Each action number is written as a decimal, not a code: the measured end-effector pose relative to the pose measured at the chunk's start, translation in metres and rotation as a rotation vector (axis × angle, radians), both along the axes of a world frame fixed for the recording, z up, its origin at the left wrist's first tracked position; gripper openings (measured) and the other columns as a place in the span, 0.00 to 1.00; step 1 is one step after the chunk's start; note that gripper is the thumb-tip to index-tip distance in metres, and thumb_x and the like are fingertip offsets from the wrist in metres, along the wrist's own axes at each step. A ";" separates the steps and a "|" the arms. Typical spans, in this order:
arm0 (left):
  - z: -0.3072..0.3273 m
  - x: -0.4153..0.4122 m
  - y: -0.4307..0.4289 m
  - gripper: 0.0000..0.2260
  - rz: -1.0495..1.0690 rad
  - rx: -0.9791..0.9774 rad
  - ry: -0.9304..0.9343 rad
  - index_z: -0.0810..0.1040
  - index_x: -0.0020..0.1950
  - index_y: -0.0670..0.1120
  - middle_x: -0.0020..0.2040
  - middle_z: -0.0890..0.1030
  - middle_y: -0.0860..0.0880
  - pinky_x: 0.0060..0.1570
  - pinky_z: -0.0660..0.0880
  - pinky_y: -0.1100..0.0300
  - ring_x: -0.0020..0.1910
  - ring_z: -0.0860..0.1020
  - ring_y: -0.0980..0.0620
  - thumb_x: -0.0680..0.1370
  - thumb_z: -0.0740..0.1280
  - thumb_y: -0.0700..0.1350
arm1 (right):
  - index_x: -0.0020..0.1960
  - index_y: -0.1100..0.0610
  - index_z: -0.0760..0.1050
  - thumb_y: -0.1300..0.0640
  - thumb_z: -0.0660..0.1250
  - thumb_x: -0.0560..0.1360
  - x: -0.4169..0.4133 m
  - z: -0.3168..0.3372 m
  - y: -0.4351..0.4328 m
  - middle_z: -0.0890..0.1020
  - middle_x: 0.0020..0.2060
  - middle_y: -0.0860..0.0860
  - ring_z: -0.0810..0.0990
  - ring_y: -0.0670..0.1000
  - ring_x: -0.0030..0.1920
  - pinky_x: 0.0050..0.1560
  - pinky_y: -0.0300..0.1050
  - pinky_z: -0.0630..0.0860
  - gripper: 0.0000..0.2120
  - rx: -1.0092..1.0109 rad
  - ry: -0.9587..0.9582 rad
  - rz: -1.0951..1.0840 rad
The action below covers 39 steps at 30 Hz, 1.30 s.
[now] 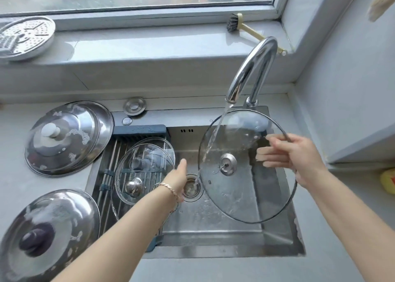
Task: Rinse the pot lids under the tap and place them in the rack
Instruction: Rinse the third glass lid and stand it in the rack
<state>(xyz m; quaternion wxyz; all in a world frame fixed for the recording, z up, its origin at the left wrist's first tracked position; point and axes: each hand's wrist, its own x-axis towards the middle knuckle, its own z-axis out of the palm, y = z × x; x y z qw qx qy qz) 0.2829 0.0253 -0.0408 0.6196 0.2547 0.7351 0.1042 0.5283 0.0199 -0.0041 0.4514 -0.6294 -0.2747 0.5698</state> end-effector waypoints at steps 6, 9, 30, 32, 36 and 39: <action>0.006 -0.012 -0.009 0.24 0.332 -0.033 -0.313 0.71 0.59 0.43 0.51 0.80 0.41 0.48 0.75 0.47 0.47 0.79 0.43 0.79 0.48 0.61 | 0.34 0.60 0.81 0.59 0.83 0.32 0.010 -0.050 -0.029 0.84 0.30 0.59 0.84 0.54 0.28 0.21 0.41 0.78 0.31 -0.180 0.547 -0.226; 0.028 -0.018 0.004 0.16 0.408 0.151 -0.408 0.71 0.53 0.43 0.46 0.82 0.43 0.38 0.80 0.52 0.38 0.82 0.48 0.82 0.49 0.52 | 0.34 0.60 0.81 0.62 0.83 0.48 -0.005 -0.072 -0.040 0.84 0.29 0.57 0.84 0.51 0.27 0.22 0.40 0.78 0.18 -0.253 0.682 -0.303; 0.022 -0.078 0.009 0.13 0.575 0.202 -0.191 0.71 0.42 0.43 0.38 0.73 0.45 0.41 0.74 0.50 0.38 0.74 0.49 0.82 0.52 0.45 | 0.40 0.56 0.70 0.48 0.61 0.77 -0.075 -0.006 0.040 0.71 0.28 0.50 0.71 0.45 0.20 0.18 0.34 0.66 0.13 0.216 -0.436 -0.053; 0.016 -0.071 0.006 0.15 0.590 0.093 -0.209 0.70 0.42 0.44 0.39 0.74 0.45 0.40 0.73 0.50 0.38 0.74 0.48 0.82 0.52 0.50 | 0.37 0.56 0.68 0.48 0.63 0.76 -0.075 0.010 0.041 0.71 0.28 0.51 0.71 0.47 0.22 0.18 0.36 0.67 0.15 0.268 -0.518 0.044; 0.010 -0.065 0.001 0.18 0.548 -0.007 -0.194 0.68 0.40 0.43 0.30 0.75 0.46 0.31 0.76 0.55 0.28 0.76 0.49 0.81 0.52 0.54 | 0.39 0.59 0.70 0.47 0.63 0.75 -0.065 0.015 0.048 0.72 0.25 0.52 0.69 0.44 0.14 0.20 0.38 0.68 0.15 0.118 -0.656 0.151; 0.012 -0.061 0.001 0.17 0.565 0.028 -0.243 0.66 0.38 0.43 0.19 0.74 0.49 0.20 0.74 0.64 0.15 0.74 0.54 0.81 0.54 0.53 | 0.31 0.58 0.66 0.48 0.62 0.75 -0.048 -0.001 0.045 0.70 0.21 0.53 0.68 0.48 0.16 0.21 0.38 0.66 0.19 -0.022 -0.640 0.137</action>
